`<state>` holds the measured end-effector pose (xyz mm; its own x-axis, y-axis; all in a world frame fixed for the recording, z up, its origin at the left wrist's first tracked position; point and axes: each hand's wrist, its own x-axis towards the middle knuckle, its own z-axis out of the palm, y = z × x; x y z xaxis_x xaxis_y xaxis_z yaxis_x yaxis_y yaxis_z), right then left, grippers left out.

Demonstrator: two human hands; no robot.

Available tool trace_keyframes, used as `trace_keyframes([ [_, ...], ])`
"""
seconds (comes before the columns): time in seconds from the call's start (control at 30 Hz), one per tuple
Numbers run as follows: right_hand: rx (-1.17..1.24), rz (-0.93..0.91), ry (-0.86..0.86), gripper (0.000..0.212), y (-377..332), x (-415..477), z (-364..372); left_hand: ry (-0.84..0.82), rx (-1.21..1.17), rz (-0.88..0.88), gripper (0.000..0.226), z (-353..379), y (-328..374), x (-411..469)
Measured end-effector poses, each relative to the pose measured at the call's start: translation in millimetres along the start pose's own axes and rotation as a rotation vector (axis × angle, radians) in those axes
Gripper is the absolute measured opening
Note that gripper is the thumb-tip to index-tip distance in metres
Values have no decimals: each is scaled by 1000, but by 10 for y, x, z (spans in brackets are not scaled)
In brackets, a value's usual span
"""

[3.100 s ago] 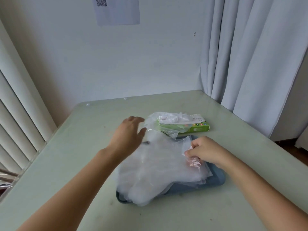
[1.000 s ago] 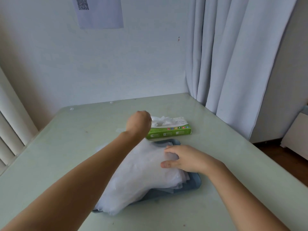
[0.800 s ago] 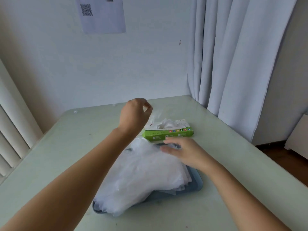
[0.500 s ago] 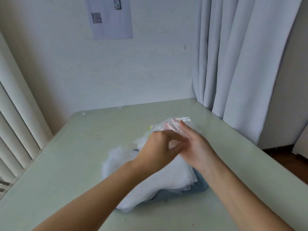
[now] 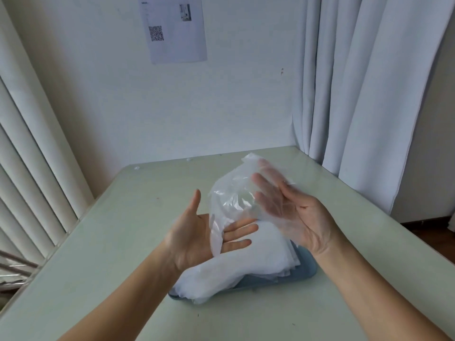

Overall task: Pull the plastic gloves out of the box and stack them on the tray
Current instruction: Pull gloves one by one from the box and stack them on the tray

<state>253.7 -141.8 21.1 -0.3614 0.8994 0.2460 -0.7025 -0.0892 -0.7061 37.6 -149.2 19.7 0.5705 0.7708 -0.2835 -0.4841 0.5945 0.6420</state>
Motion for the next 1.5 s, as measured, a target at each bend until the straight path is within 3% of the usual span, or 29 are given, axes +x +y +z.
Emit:
trace_keyframes([
  [0.13, -110, 210, -89, 41, -9, -7, -9, 144, 139, 167, 90, 36, 86, -31],
  [0.27, -383, 273, -8, 31, -67, -58, 15, -60, 309, 168, 83, 7, 198, -140],
  [0.4, -521, 304, 32, 27, 25, -17, 2, 157, 518, 357, 52, -51, 202, -112],
  [0.5, -677, 321, 110, 18, 132, 29, -74, 365, 640, 433, 42, -128, 220, -77],
  [0.67, -1026, 297, 293, 8, 282, 52, -219, 452, 841, 454, 38, -301, 210, -25],
  [0.9, -1145, 256, 353, 8, 280, 77, -295, 572, 1104, 450, 37, -496, 213, 39],
  [1.03, -1221, 142, 252, 26, 250, 88, -277, 562, 1118, 538, 30, -525, 210, -13],
  [1.23, -1109, 61, 215, 35, 162, 97, -239, 565, 1150, 630, 30, -537, 182, -137],
  [1.5, -1001, 80, 296, 25, 140, 78, -290, 619, 1111, 594, 39, -640, 194, -234],
])
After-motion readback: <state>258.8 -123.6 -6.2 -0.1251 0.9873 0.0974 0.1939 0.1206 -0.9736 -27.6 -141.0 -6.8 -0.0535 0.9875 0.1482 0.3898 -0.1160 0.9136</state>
